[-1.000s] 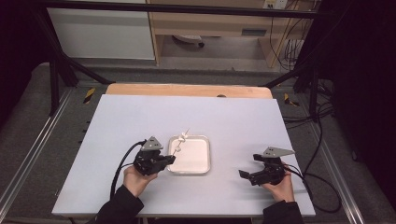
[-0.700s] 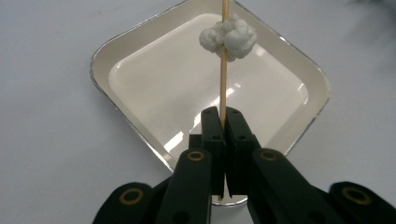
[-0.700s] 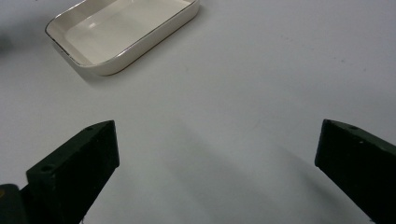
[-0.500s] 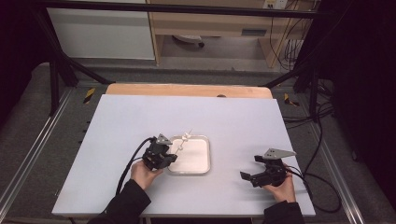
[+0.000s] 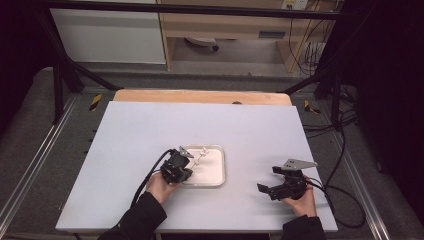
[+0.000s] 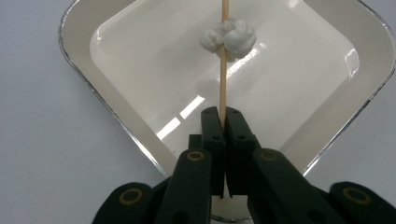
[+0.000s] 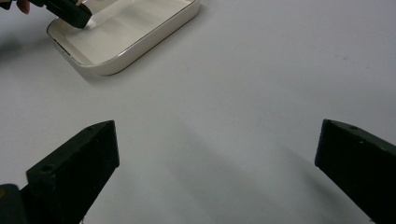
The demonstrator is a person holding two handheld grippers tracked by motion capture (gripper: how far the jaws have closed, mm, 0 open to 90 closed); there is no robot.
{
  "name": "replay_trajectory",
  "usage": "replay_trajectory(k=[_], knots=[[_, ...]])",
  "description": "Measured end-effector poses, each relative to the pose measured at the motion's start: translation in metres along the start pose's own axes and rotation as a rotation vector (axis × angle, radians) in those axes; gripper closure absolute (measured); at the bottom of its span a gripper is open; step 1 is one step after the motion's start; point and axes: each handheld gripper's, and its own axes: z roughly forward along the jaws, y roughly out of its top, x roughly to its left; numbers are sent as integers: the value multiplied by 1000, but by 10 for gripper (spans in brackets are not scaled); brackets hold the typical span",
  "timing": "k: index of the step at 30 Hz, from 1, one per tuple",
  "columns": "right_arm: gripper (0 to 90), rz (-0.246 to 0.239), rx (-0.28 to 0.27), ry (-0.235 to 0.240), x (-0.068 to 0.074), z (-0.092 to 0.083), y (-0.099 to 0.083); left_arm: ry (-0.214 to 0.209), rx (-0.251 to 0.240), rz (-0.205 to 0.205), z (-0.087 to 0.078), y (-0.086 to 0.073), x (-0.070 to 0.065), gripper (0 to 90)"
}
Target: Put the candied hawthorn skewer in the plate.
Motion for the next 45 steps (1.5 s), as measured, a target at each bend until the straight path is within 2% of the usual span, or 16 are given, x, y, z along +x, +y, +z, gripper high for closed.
replay_trajectory(k=[6, 10, 13, 15, 18, 22, 28, 31, 35, 45], knots=[[3, 3, 7, 2, 1, 2, -1, 9, -1, 9, 0, 0, -1, 869], [3, 0, 10, 1, 1, 2, -1, 17, -18, 18, -5, 0, 0, 792], [3, 1, 9, -3, 1, 2, -1, 24, -46, 33, -11, -2, 1, 687], [3, 0, 6, -5, 1, 2, -1, 14, -75, 35, -16, -5, 3, 603], [3, 0, 10, -8, 1, 1, -1, 12, -111, 27, -23, -10, 8, 478], [3, 0, 13, -10, 1, 1, -1, -4, -151, 4, -32, -19, 16, 365], [3, 0, 12, -12, 1, 1, -1, -6, -203, -18, -47, -38, 27, 229], [3, -1, 11, -13, 0, 0, -1, -22, -225, -24, -53, -50, 34, 184], [3, 3, 10, -16, 0, 0, -1, -9, -254, -32, -58, -68, 44, 134], [3, 5, 18, -20, 0, 0, -3, 6, -294, -73, -67, -108, 66, 110]])
